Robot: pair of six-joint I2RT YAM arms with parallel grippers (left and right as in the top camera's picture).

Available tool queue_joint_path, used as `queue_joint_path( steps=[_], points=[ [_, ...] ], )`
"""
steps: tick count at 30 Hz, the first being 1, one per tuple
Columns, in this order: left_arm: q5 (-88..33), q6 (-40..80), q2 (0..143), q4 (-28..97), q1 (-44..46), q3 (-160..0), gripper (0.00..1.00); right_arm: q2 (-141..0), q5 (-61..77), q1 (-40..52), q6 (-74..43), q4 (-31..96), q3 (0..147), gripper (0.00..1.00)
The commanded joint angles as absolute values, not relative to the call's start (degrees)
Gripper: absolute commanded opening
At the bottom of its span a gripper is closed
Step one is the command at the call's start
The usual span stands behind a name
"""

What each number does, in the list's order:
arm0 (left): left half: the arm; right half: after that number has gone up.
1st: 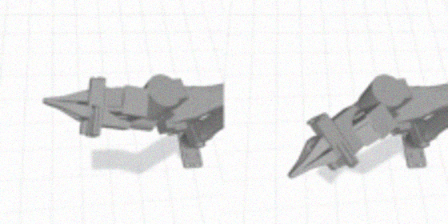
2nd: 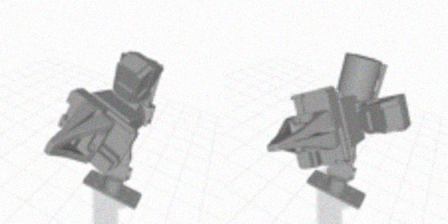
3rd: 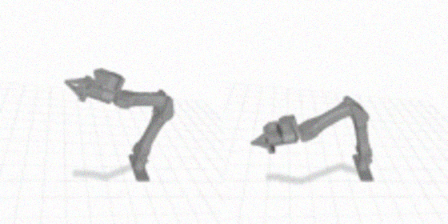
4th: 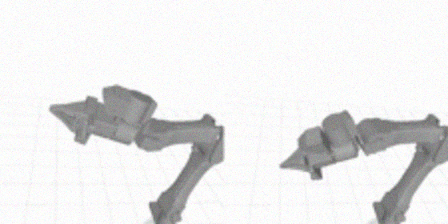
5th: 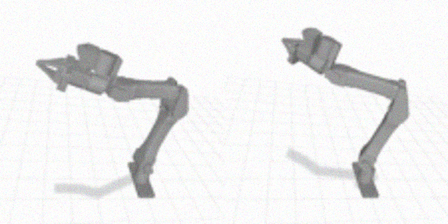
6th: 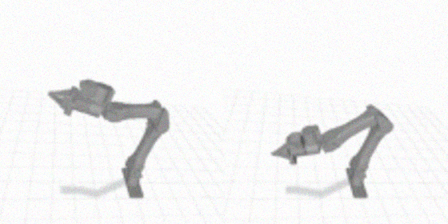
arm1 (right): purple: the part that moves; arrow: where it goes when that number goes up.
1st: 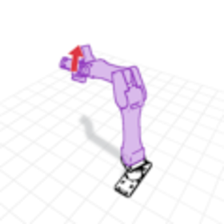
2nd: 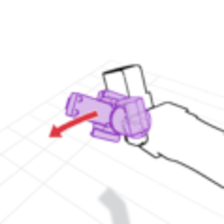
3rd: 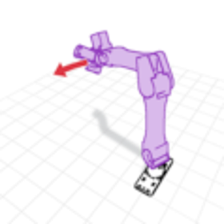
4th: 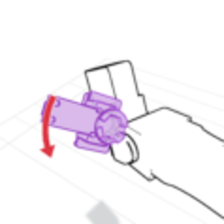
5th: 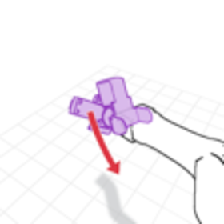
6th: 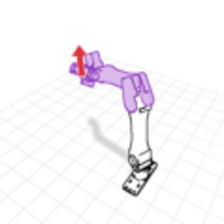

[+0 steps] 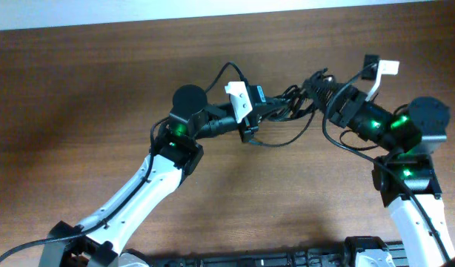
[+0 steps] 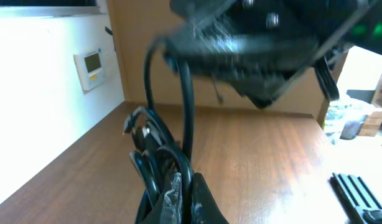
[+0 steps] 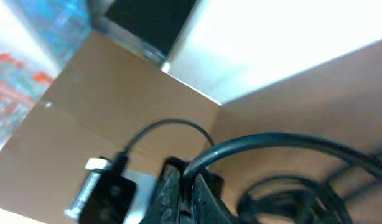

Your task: Untangle cables

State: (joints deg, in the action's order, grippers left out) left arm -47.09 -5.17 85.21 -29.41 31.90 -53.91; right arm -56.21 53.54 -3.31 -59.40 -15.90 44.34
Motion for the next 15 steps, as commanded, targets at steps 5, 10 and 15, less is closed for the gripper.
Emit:
queue_joint_path(
  steps=[5,10,15],
  points=[
    [-54.92,-6.11,84.51,-27.24,31.90,-54.48,0.00,-55.07,54.65,-3.40,-59.44,-25.28,45.32,0.04],
    [-54.94,-6.13,84.51,-22.87,31.88,-54.48,0.00,-55.07,52.90,-3.46,-58.39,-27.53,45.32,0.09],
    [-61.58,-6.13,84.51,-20.29,31.73,-54.48,0.00,-55.11,48.51,-3.46,-52.23,-27.44,45.32,0.09]
  ],
)
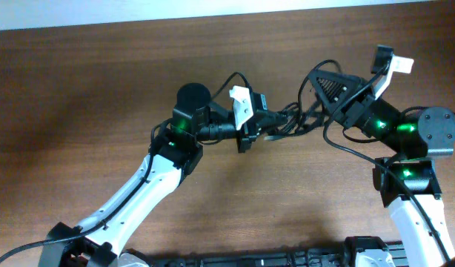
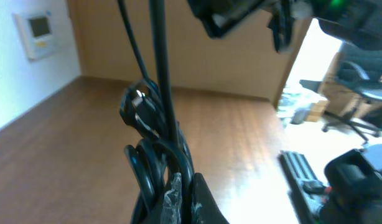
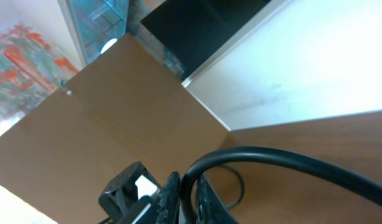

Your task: Untangle cables

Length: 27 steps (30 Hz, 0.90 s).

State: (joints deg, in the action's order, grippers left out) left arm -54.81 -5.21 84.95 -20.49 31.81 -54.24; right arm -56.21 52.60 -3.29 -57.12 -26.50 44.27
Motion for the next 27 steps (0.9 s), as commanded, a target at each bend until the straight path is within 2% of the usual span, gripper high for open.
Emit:
queue_joint_path(
  steps=[1,7,13,16,23,27],
  points=[
    [-63.26,-6.13,84.51,-20.51,31.73,-54.48,0.00,-55.11,47.37,-3.46,-51.64,-27.44,45.32,0.09],
    [-66.92,-6.11,84.51,-20.88,31.73,-54.48,0.00,-55.37,45.10,-3.46,-44.93,-26.98,45.32,0.24],
    [-69.28,-6.11,84.51,-20.91,31.70,-54.48,0.00,-57.19,44.36,-3.53,-37.98,-24.08,45.32,0.54],
    [-69.32,-6.09,84.51,-20.95,31.29,-54.48,0.00,-58.19,44.31,-3.53,-33.80,-19.11,45.32,0.58],
    [-69.82,1.61,84.49,-25.15,28.05,-54.48,0.00,-58.72,37.63,-3.53,-30.20,-10.50,45.32,0.84],
    [-72.95,6.96,84.49,-29.45,25.28,-54.48,0.00,-58.72,34.83,-3.53,-28.08,-6.85,45.32,0.88]
  ],
)
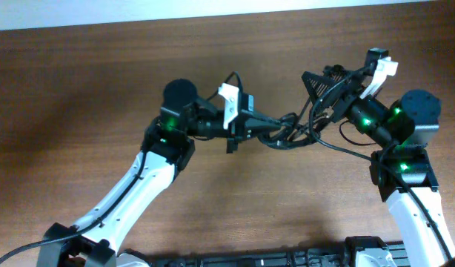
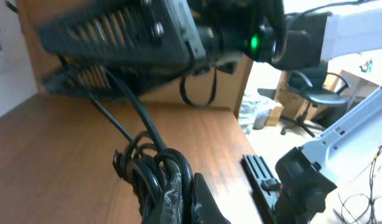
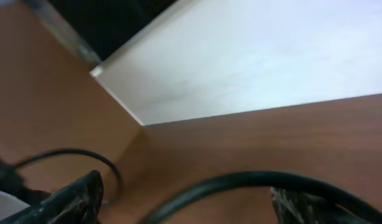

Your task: Untangle cables

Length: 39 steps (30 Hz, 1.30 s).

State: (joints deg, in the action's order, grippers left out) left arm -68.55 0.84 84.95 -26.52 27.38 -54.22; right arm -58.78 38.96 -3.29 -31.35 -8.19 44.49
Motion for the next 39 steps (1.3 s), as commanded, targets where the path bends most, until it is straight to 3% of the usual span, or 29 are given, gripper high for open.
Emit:
queue_joint_path(
  steps=[1,12,23,28,39],
  points=[
    [-74.13,8.75,84.51,-31.29,24.58,-54.48,0.00,-58.72,34.81,-3.53,-26.55,-6.04,45.32,0.88],
    [-75.42,29.39,84.49,-48.58,16.38,-54.48,0.00,-58.72,34.87,-3.51,-23.77,0.38,45.32,0.88],
    [-72.58,37.23,84.51,-48.80,10.24,-54.48,0.00,-58.72,35.77,-3.51,-24.60,3.11,45.32,0.88],
    [-67.42,39.53,84.51,-48.82,9.93,-54.48,0.00,-58.70,38.72,-3.51,-35.03,6.83,45.32,0.88],
    [-58.89,51.79,84.51,-54.28,10.48,-54.48,0.00,-58.72,38.30,-3.51,-35.40,13.32,45.32,0.89]
  ],
)
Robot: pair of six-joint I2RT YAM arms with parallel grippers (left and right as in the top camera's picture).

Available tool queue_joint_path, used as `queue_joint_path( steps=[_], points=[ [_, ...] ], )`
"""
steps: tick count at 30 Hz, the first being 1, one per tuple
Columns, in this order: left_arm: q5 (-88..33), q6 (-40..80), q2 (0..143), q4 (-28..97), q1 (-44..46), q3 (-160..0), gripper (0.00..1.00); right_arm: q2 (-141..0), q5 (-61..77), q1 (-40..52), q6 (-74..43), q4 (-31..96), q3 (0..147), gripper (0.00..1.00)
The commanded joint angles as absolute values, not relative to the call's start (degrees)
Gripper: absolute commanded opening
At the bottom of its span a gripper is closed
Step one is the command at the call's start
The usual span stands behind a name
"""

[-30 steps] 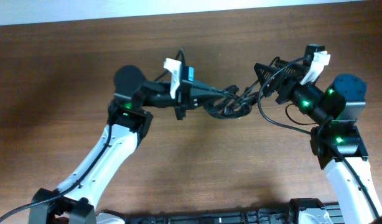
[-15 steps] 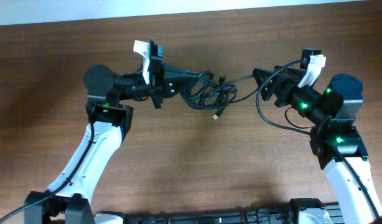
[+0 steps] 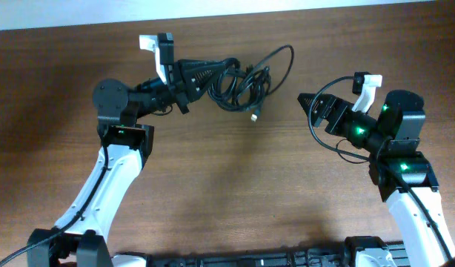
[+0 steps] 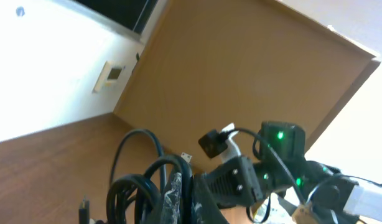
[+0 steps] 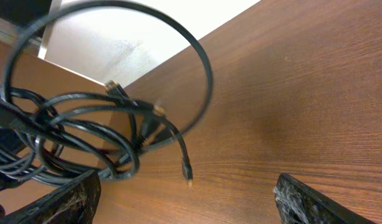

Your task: Untangle cables

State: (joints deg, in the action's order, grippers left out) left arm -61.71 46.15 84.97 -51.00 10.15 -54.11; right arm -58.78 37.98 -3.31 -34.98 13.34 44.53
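Note:
A tangle of black cables (image 3: 238, 80) hangs at the back of the table, with my left gripper (image 3: 211, 76) shut on its left side. One wide loop (image 3: 281, 58) sticks out to the right and a plug end (image 3: 253, 115) dangles below. The left wrist view shows the fingers (image 4: 173, 194) clamped on the coils (image 4: 135, 193). To the right, apart from the tangle, my right gripper (image 3: 307, 104) stands open and empty. From its wrist view the tangle (image 5: 85, 124) and the dangling plug (image 5: 188, 180) lie ahead of the wide-spread fingers (image 5: 60, 199).
The brown wooden table (image 3: 235, 185) ends at a white wall along the back edge (image 3: 324, 6). A black rail (image 3: 287, 261) lies at the front edge. The right arm's own thin camera cable (image 3: 324, 141) loops beside its wrist.
The left gripper, still shut on the tangle, has moved up and to the left, to the back of the table. The right gripper, open, now stands clear of the cables.
First both grippers met at mid-table, each shut on part of the tangle. Then they stood slightly further apart, still gripping. Later the right gripper was open with a cable running between its fingers. Now the left alone holds the whole tangle at the back left.

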Motion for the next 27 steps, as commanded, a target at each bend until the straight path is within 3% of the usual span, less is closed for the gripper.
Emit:
queue_joint_path(
  steps=[1,13,16,19,21,27],
  points=[
    [-59.13,53.45,84.51,-56.36,11.18,-54.48,0.00,-58.83,38.33,-3.51,-35.42,13.28,45.32,0.89],
    [-58.89,61.30,84.51,-68.84,17.61,-54.48,0.00,-59.16,38.30,-3.42,-35.48,13.30,45.32,0.88],
    [-58.92,63.44,84.51,-70.91,17.63,-54.48,0.00,-59.20,38.30,-3.42,-35.70,13.28,45.32,0.68],
    [-59.07,63.46,84.51,-70.91,17.65,-54.48,0.00,-59.22,38.30,-3.40,-35.68,13.45,45.32,0.20],
    [-59.07,63.83,84.51,-70.94,17.63,-54.48,0.00,-59.27,38.06,-3.42,-35.66,14.02,45.32,0.04],
    [-59.31,65.34,84.51,-71.35,17.63,-54.48,0.00,-59.24,31.77,-3.42,-35.38,18.00,45.32,0.04]
  ],
)
